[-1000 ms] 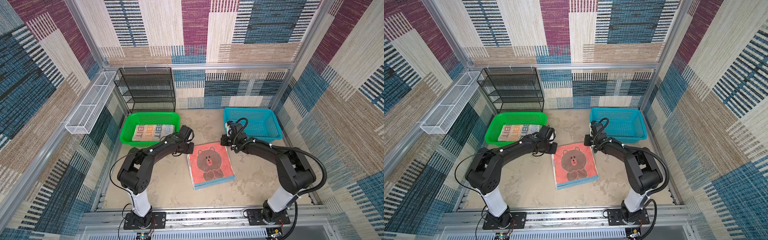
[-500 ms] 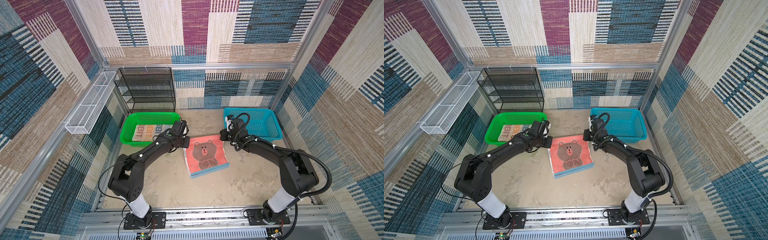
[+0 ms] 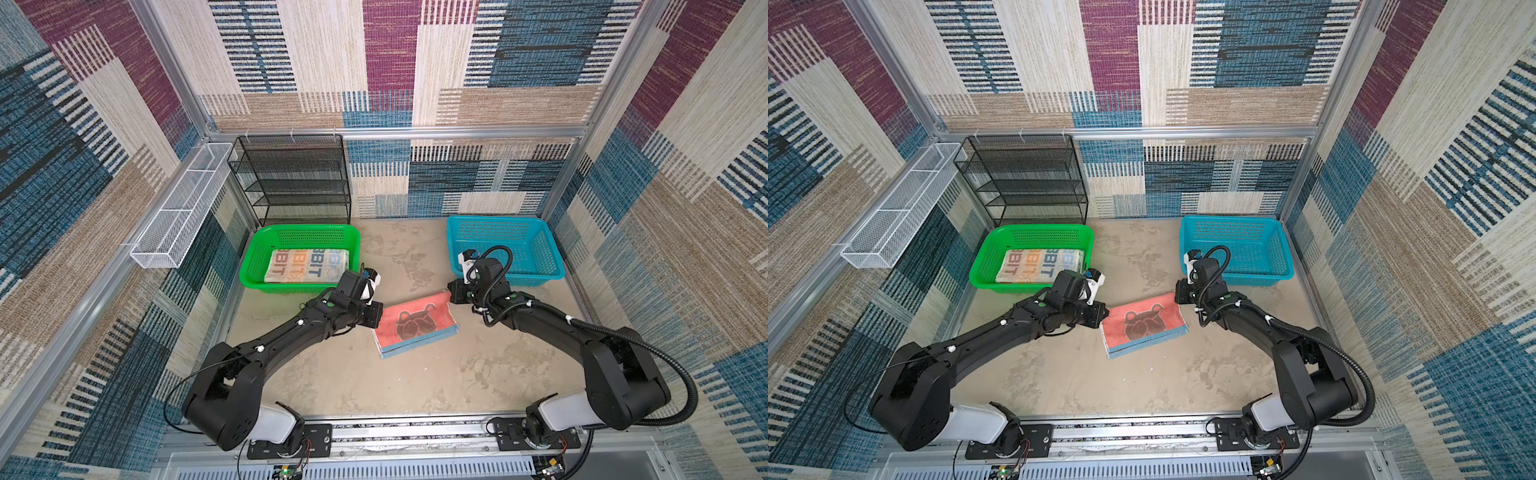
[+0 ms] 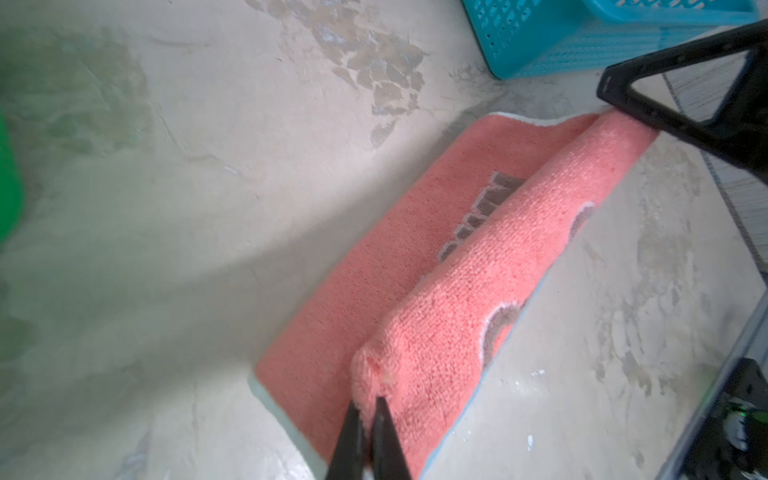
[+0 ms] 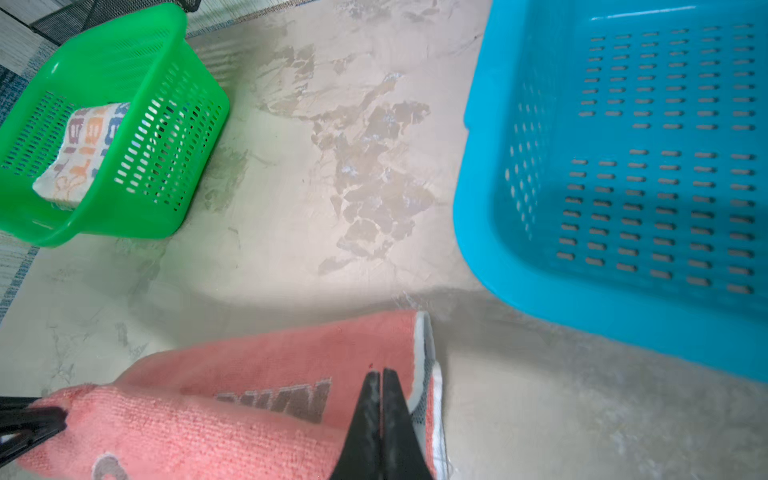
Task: Fold and stack the towels
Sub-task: 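Fold the far edge over toward the robot with both grippers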
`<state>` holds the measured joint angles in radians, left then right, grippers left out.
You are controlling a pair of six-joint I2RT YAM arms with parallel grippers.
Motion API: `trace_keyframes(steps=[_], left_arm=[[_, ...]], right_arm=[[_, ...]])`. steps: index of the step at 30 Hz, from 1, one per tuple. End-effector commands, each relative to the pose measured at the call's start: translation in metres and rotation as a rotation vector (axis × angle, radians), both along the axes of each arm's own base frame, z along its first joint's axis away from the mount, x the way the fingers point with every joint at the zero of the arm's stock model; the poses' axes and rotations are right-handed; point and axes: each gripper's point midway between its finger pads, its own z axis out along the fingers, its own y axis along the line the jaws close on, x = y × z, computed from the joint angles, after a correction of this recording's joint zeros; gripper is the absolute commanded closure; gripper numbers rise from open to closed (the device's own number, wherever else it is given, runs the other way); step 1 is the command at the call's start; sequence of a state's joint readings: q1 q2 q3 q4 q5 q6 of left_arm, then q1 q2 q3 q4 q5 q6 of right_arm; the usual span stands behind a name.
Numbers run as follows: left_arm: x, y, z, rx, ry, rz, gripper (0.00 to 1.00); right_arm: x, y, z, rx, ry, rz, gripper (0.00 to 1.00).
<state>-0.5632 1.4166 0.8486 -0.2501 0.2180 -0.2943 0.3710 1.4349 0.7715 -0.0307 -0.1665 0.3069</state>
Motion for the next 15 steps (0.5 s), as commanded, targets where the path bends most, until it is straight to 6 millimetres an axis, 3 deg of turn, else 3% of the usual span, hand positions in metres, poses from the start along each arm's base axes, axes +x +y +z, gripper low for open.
trace_keyframes(steps=[1, 4, 8, 9, 12, 13, 15], left_arm=[[-0.01, -0.007, -0.004, -0.048, 0.028, 0.022, 1.0], [-0.014, -0.007, -0.018, -0.059, 0.042, 0.045, 0.99], [-0.019, -0.008, -0.038, -0.075, 0.07, 0.068, 0.88], [-0.02, -0.009, -0.04, -0.079, 0.071, 0.068, 0.83], [-0.027, -0.009, -0.046, -0.088, 0.076, 0.063, 0.47], [-0.03, -0.009, -0.046, -0.093, 0.074, 0.058, 0.34], [-0.036, -0.007, -0.042, -0.107, 0.063, 0.052, 0.19]], right_arm=[[-0.012, 0.001, -0.007, 0.029, 0.018, 0.01, 1.0], [-0.025, 0.0, -0.022, 0.051, 0.053, 0.011, 1.0], [-0.037, -0.004, -0.046, 0.058, 0.108, -0.003, 1.0], [-0.04, -0.005, -0.051, 0.053, 0.118, -0.011, 1.0], [-0.046, -0.011, -0.06, 0.039, 0.138, -0.032, 0.99], [-0.047, -0.013, -0.06, 0.035, 0.138, -0.039, 0.94], [-0.048, -0.015, -0.058, 0.032, 0.132, -0.045, 0.87]])
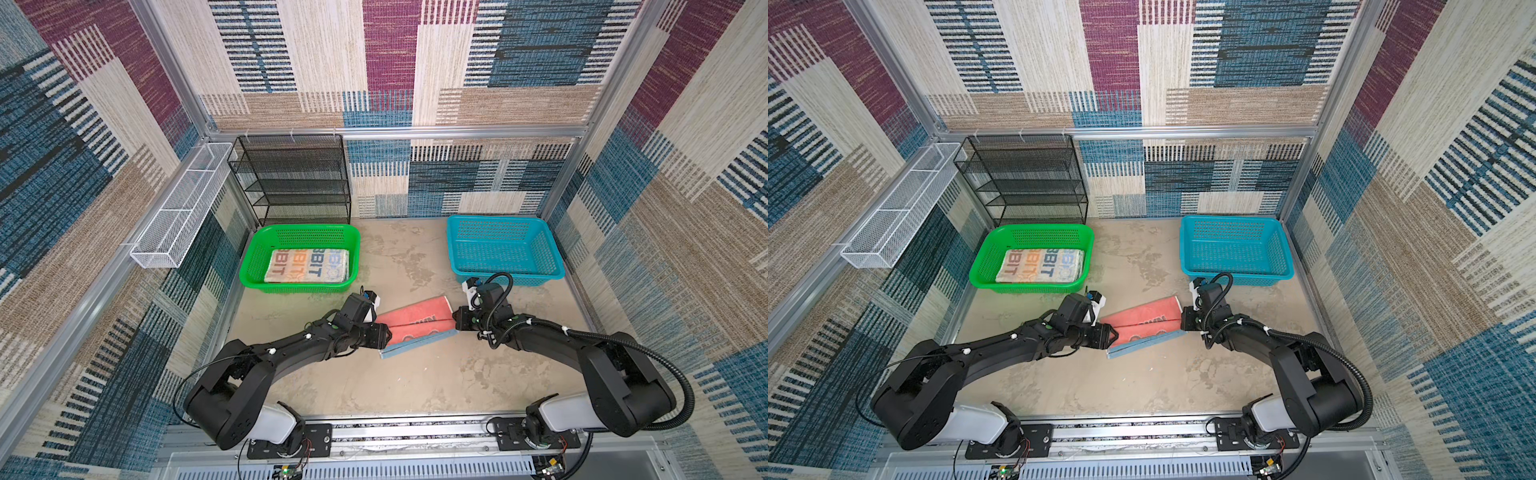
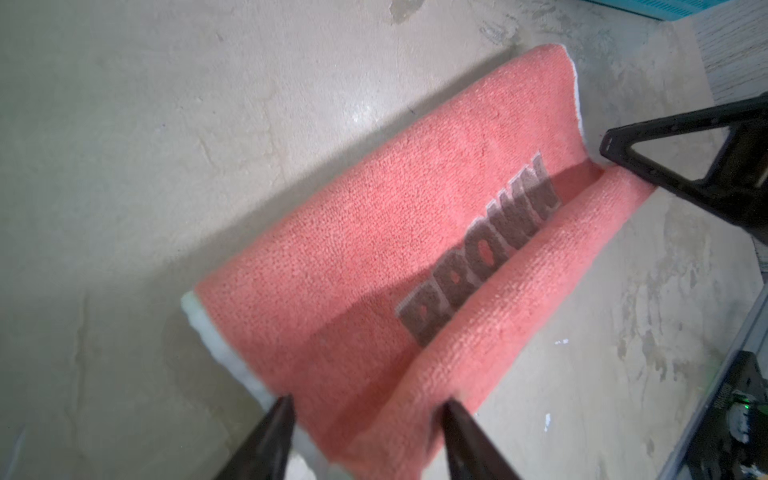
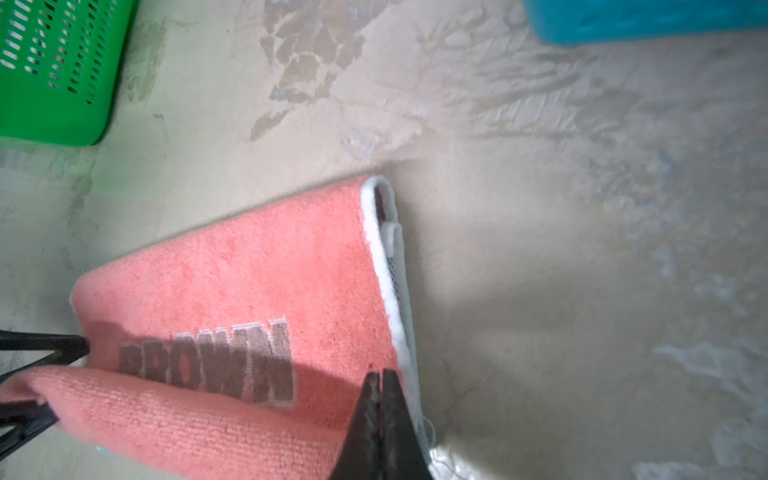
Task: Fold and stack the towels
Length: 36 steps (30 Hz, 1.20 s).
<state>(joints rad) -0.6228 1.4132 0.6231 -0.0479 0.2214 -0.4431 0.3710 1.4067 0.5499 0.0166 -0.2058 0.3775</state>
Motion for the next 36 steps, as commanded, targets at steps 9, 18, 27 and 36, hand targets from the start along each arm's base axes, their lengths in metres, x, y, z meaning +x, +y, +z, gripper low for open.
trace_keyframes(steps=[9, 18, 27, 36], left_arm=[[-0.011, 0.019, 0.03, -0.05, -0.056, 0.097, 0.0], [-0.016, 0.021, -0.003, -0.068, 0.089, 0.215, 0.0], [-0.015, 0.002, -0.023, -0.148, 0.177, 0.214, 0.11], [-0.019, -0.001, -0.042, -0.139, 0.226, 0.203, 0.42]], right_arm=[[0.014, -0.001, 0.047, 0.029, -0.11, -0.037, 0.68], [0.003, 0.033, 0.055, 0.107, -0.109, 0.086, 0.65], [-0.007, 0.046, 0.017, 0.089, -0.002, 0.103, 0.66], [-0.014, 0.053, -0.003, 0.119, 0.063, 0.122, 0.72]])
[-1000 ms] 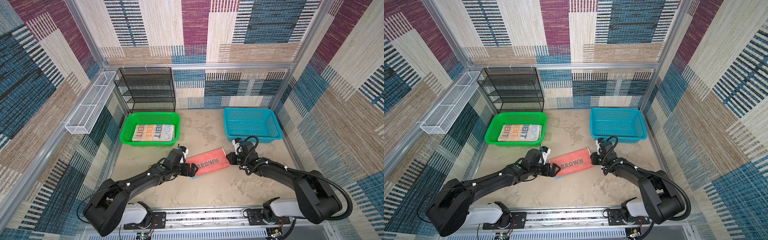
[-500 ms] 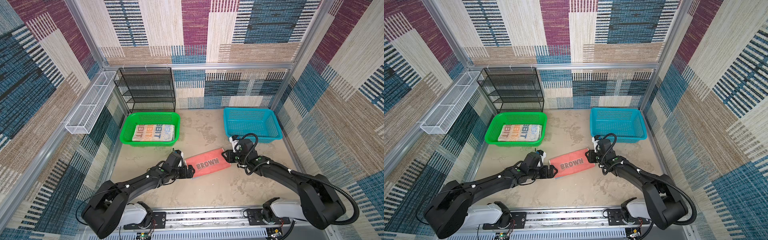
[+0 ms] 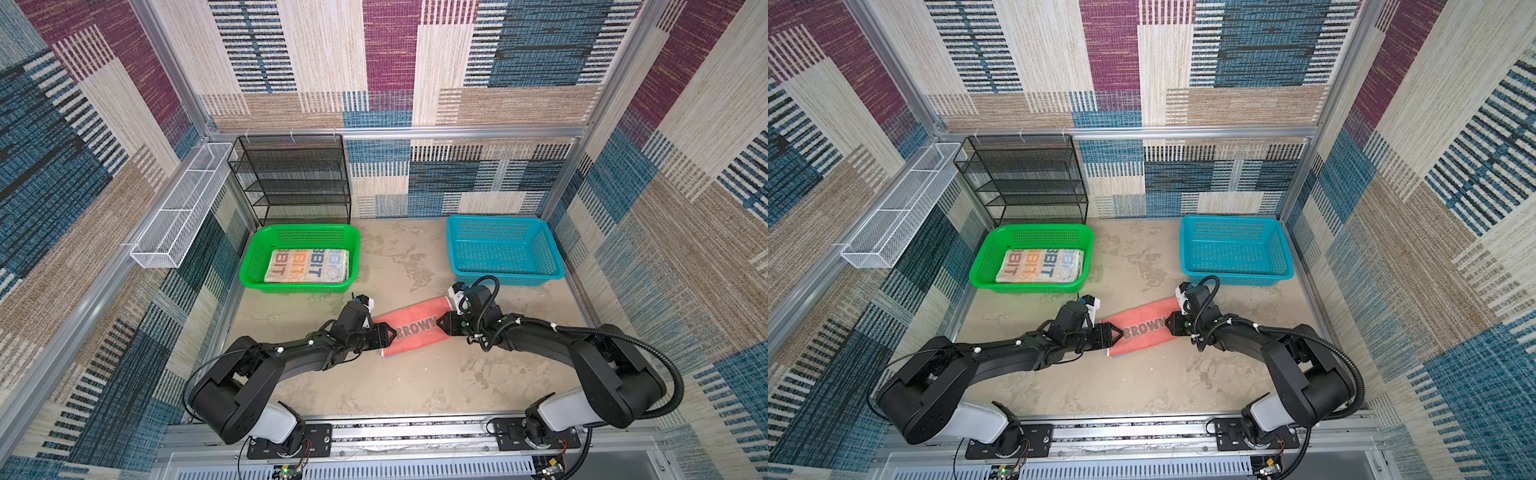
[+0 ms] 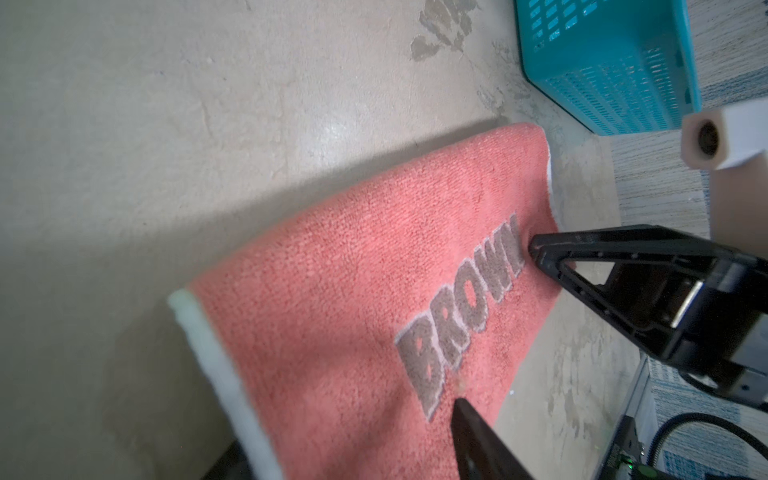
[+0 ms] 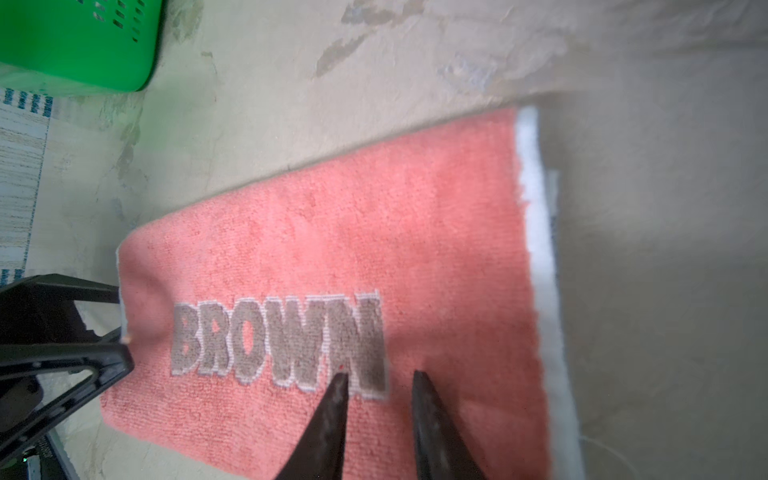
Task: Fold and stack the towels
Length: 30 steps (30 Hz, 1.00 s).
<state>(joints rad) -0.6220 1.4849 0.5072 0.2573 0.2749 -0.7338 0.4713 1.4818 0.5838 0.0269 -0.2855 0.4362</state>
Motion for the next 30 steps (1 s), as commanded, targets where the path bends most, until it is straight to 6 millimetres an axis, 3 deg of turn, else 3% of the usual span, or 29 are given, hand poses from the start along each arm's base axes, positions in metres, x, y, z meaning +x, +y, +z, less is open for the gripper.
trace_keyframes(steps=[1, 4, 9, 12, 16, 20, 23, 30], left_arm=[[-0.022, 0.01, -0.027, 0.055, 0.14, 0.006, 0.49], [-0.016, 0.005, -0.03, 0.063, 0.142, -0.006, 0.72], [0.0, -0.002, -0.031, 0.097, 0.131, -0.015, 1.0], [0.014, -0.007, -0.024, 0.13, 0.107, -0.027, 1.0], [0.035, -0.006, -0.006, 0.211, 0.066, -0.052, 1.0], [0.063, 0.009, 0.023, 0.336, 0.013, -0.069, 1.0], [0.086, 0.022, 0.048, 0.403, -0.026, -0.093, 1.0], [0.144, 0.055, 0.109, 0.525, -0.085, -0.094, 1.0]], right_arm=[[0.004, 0.01, 0.003, 0.052, -0.01, 0.011, 0.72], [0.003, 0.012, -0.002, 0.059, 0.003, 0.018, 0.73], [0.004, 0.014, -0.005, 0.065, 0.008, 0.02, 0.73], [0.007, 0.013, -0.002, 0.058, -0.011, 0.015, 0.72], [0.02, 0.0, 0.018, 0.004, -0.1, -0.041, 0.58], [0.033, -0.023, 0.047, -0.076, -0.212, -0.137, 0.43], [0.035, -0.035, 0.062, -0.105, -0.272, -0.179, 0.39], [0.028, -0.044, 0.06, -0.134, -0.287, -0.19, 0.35]])
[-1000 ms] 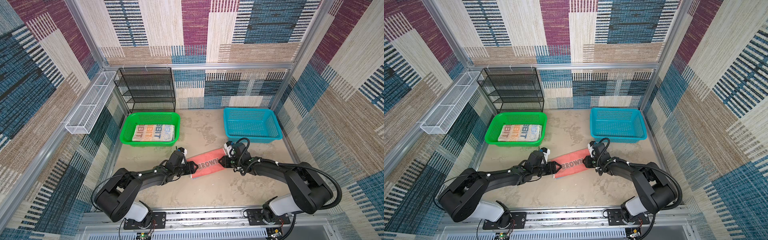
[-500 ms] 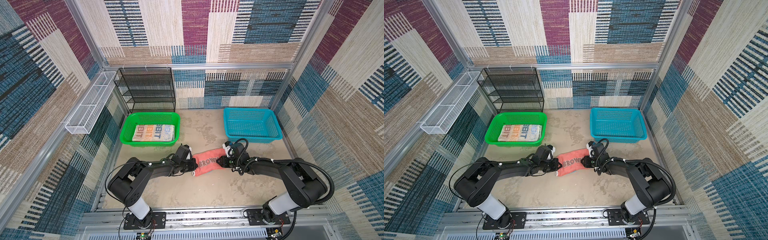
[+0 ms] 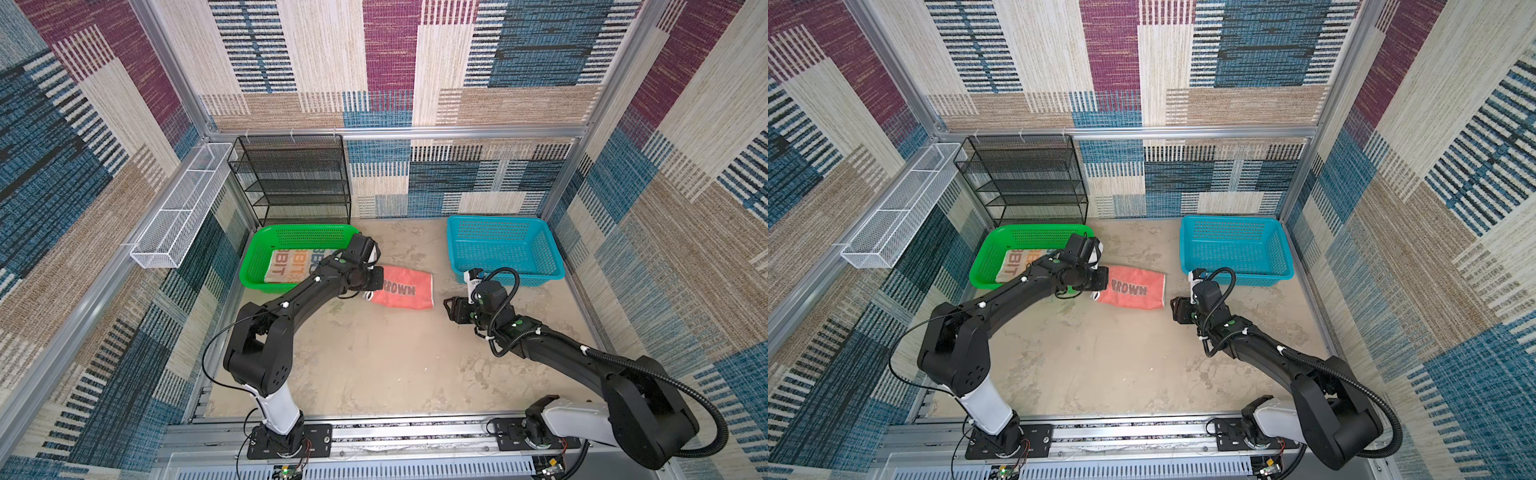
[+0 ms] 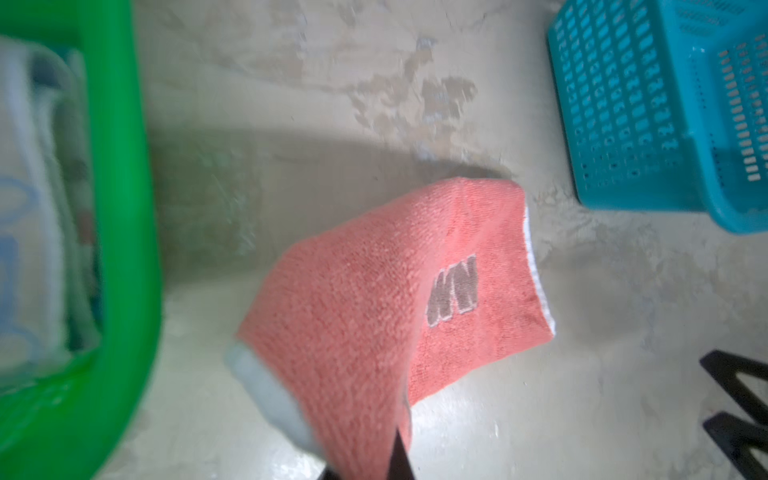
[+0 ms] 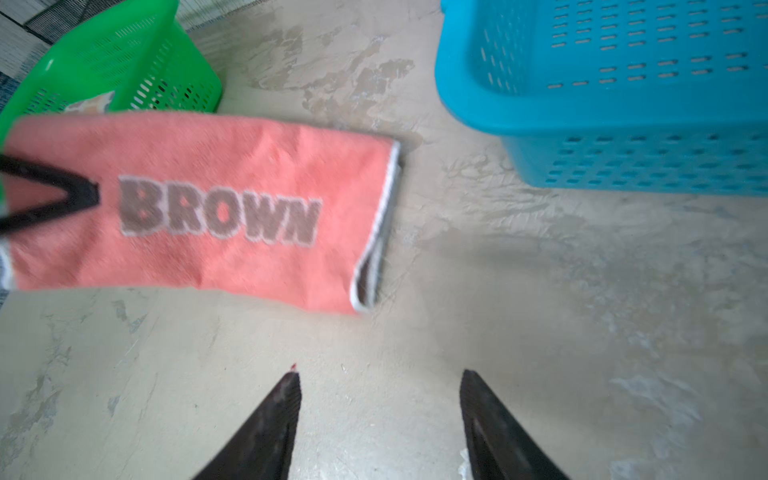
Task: Fold and stack the towels
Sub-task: 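Carry the towel into the green basket with the left gripper while the right withdraws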
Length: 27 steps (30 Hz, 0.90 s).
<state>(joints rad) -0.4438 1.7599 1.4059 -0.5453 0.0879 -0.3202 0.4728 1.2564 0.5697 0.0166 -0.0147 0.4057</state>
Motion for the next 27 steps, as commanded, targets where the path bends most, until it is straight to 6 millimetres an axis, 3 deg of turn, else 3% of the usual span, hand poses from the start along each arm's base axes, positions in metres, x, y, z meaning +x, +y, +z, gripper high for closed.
trace_keyframes(steps=[1, 5, 14, 19, 23, 27], left_arm=[[0.001, 0.027, 0.01, 0.146, 0.035, -0.052, 1.0], [0.03, 0.058, 0.036, 0.219, 0.009, 0.011, 1.0], [0.059, 0.131, 0.06, 0.286, 0.046, 0.094, 1.0], [0.062, 0.184, 0.057, 0.367, 0.074, 0.148, 1.0], [0.063, 0.225, 0.049, 0.438, 0.102, 0.203, 1.0], [0.064, 0.252, 0.044, 0.479, 0.122, 0.23, 1.0]], right_arm=[[-0.002, -0.008, -0.006, -0.039, -0.002, -0.024, 0.34], [-0.006, -0.01, -0.012, -0.039, 0.009, -0.024, 0.34], [-0.011, -0.021, -0.021, -0.08, 0.016, -0.056, 0.33], [-0.012, -0.041, -0.016, -0.111, -0.002, -0.151, 0.29], [-0.013, -0.042, -0.011, -0.104, -0.017, -0.148, 0.28], [-0.013, -0.041, -0.013, -0.107, -0.008, -0.14, 0.27]])
